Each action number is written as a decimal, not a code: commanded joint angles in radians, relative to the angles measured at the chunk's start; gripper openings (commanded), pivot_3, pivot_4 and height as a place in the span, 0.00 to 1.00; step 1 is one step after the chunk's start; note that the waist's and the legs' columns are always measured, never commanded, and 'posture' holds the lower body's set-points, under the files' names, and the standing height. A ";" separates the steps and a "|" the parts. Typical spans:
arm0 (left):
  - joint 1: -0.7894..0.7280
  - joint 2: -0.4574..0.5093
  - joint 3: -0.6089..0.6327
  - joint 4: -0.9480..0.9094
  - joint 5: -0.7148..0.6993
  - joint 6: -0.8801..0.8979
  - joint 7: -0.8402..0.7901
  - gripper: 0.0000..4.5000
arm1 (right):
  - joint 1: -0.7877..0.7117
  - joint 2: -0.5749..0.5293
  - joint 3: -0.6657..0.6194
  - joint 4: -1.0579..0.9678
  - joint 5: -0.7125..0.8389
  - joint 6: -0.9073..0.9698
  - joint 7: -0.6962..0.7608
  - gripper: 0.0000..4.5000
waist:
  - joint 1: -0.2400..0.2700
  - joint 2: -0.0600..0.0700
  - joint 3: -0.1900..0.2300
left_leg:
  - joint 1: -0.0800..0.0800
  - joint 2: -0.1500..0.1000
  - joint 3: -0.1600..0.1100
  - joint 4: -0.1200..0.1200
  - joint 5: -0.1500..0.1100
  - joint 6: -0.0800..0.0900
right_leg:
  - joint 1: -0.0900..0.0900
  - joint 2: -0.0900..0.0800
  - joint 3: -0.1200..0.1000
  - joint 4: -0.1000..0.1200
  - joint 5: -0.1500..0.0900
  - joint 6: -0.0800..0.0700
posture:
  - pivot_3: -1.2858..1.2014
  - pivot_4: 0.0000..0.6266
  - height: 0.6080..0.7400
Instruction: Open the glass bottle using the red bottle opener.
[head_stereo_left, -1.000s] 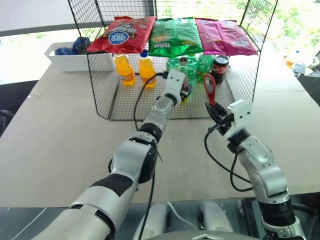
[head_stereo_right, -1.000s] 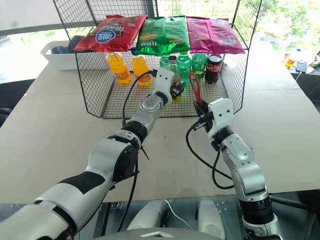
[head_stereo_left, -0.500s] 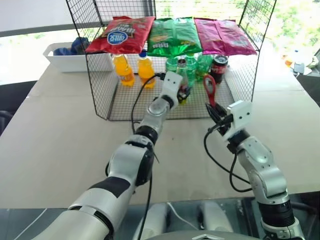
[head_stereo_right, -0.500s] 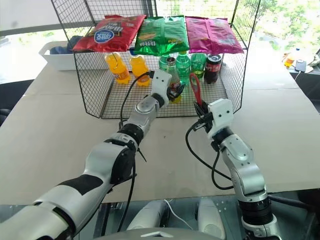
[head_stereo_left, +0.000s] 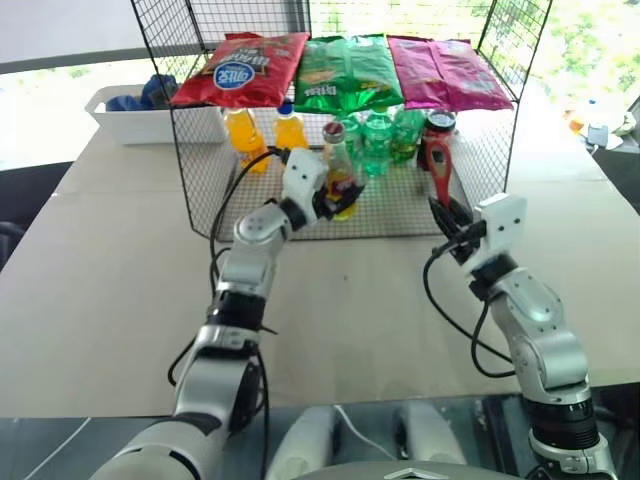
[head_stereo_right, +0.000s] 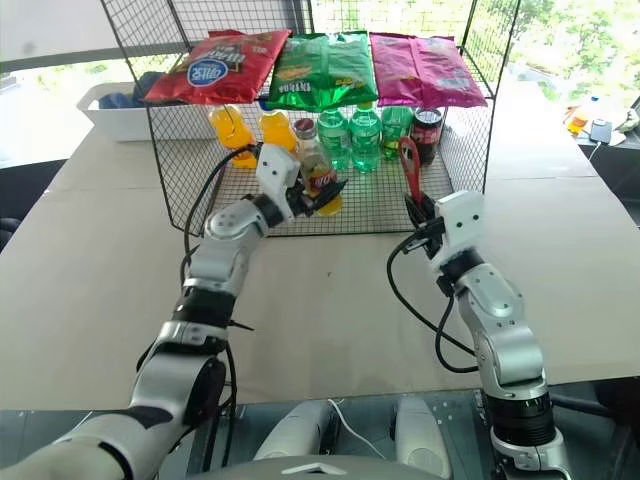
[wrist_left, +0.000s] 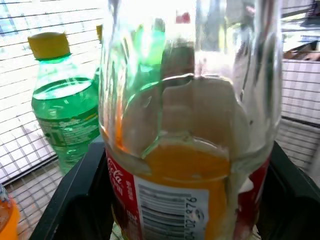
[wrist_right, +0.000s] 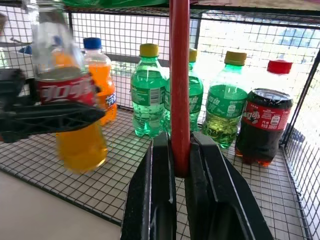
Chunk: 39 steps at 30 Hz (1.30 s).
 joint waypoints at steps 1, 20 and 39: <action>0.055 0.046 -0.011 -0.265 -0.098 0.162 -0.035 0.62 | -0.031 -0.006 -0.027 -0.032 0.016 -0.007 0.002 0.00 | -0.001 0.000 0.000 | 0.000 0.000 0.000 0.000 0.000 0.000 | 0.000 0.000 0.000 0.000 0.000 0.000 | 0.52 0.24 1.00; 0.320 0.080 -0.119 -0.449 -0.097 0.120 -0.012 0.62 | -0.031 0.001 0.029 -0.053 -0.008 -0.003 0.008 0.00 | 0.011 0.000 0.000 | 0.002 0.001 0.001 0.000 0.000 0.000 | 0.001 0.001 0.001 0.000 0.000 0.000 | 0.52 0.24 1.00; 0.389 0.013 -0.057 -0.485 -0.165 -0.075 0.032 0.97 | -0.037 0.008 0.038 -0.033 -0.008 -0.001 0.023 0.00 | 0.010 0.001 0.000 | 0.003 0.001 0.001 0.000 0.000 0.000 | 0.001 0.000 0.001 0.000 0.000 0.000 | 0.52 0.24 1.00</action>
